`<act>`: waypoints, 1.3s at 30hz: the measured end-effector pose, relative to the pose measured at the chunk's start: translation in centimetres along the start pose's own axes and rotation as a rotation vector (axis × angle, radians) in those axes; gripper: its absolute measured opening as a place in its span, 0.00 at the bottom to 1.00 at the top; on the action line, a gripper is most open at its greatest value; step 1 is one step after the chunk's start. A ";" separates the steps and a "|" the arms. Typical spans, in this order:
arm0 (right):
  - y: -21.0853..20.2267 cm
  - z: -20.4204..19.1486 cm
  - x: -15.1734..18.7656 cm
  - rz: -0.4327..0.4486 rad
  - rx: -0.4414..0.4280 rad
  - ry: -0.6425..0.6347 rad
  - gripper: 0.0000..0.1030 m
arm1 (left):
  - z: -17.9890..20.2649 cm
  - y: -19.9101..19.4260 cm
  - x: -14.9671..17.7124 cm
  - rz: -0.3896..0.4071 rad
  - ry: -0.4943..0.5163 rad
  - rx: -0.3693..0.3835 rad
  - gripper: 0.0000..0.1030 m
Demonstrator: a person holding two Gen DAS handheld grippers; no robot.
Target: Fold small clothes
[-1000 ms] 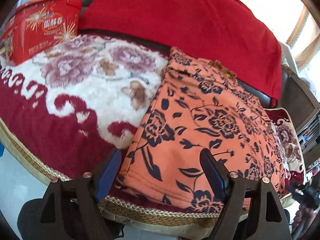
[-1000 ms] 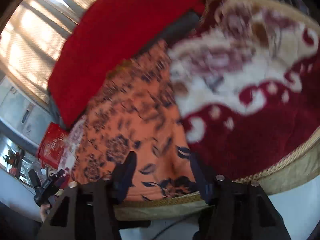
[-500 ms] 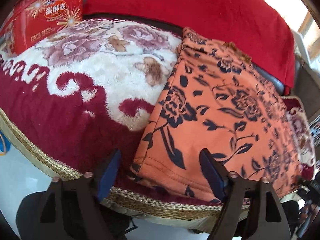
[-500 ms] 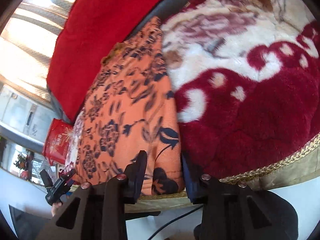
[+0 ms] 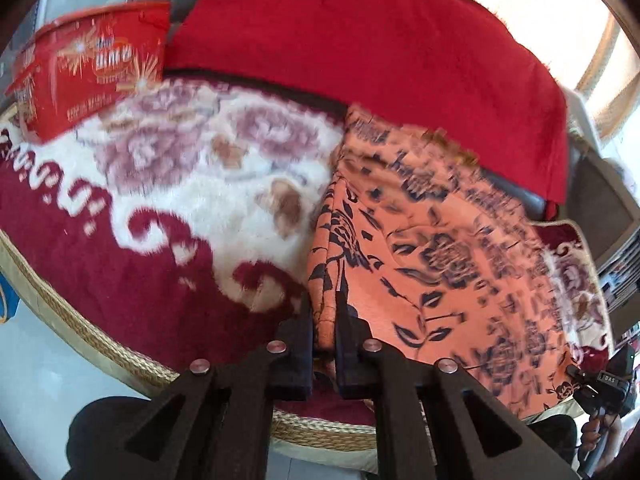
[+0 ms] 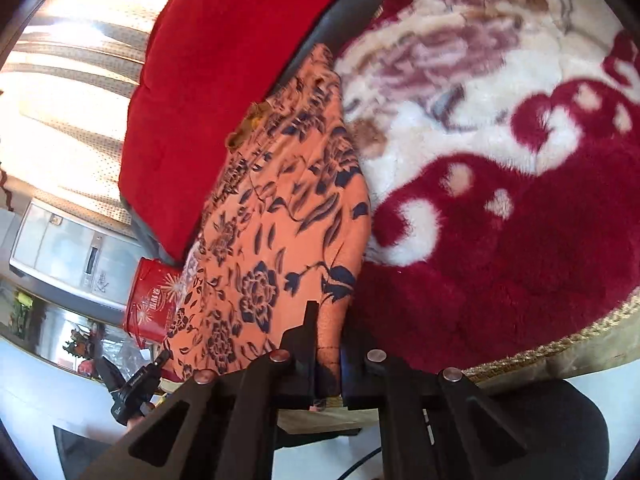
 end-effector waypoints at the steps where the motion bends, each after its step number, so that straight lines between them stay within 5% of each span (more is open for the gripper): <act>1: 0.7 0.6 0.4 -0.021 -0.021 0.037 0.12 | -0.7 1.5 0.4 -0.042 -0.017 -0.030 0.08; 9: 0.6 1.6 0.6 -0.039 -0.047 0.081 0.10 | -1.9 3.6 1.4 -0.087 -0.040 -0.063 0.09; 15: -2.5 -0.6 -0.5 0.067 -0.109 0.051 0.07 | -0.3 0.0 -0.5 0.022 -0.027 0.013 0.08; 20: -1.1 1.1 0.6 0.032 -0.122 0.142 0.07 | -0.9 2.0 -0.7 -0.058 -0.070 -0.013 0.08; 26: -1.4 0.0 -1.0 0.063 -0.122 0.092 0.07 | 0.1 0.4 -1.4 -0.003 -0.030 0.013 0.08; 30: 0.2 1.9 -0.6 0.028 -0.125 0.173 0.07 | -1.1 3.2 -1.2 -0.093 -0.060 -0.051 0.08; 34: -0.7 0.7 -1.8 0.056 -0.122 0.104 0.07 | 0.7 0.8 -2.5 0.005 -0.002 -0.009 0.08; 39: 0.7 2.3 -2.0 0.014 -0.134 0.175 0.07 | 0.0 4.3 -2.4 -0.118 -0.019 -0.064 0.08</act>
Point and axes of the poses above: each gripper's, at about its wrist camera, not at the fingertips, and y roughly the way its jaws point, z to its right, x to its underside, the point moved 2 cm from there along y, roughly the way its jaws point, and after that the axes turned 14 degrees about -y, right-handed, at the moved point
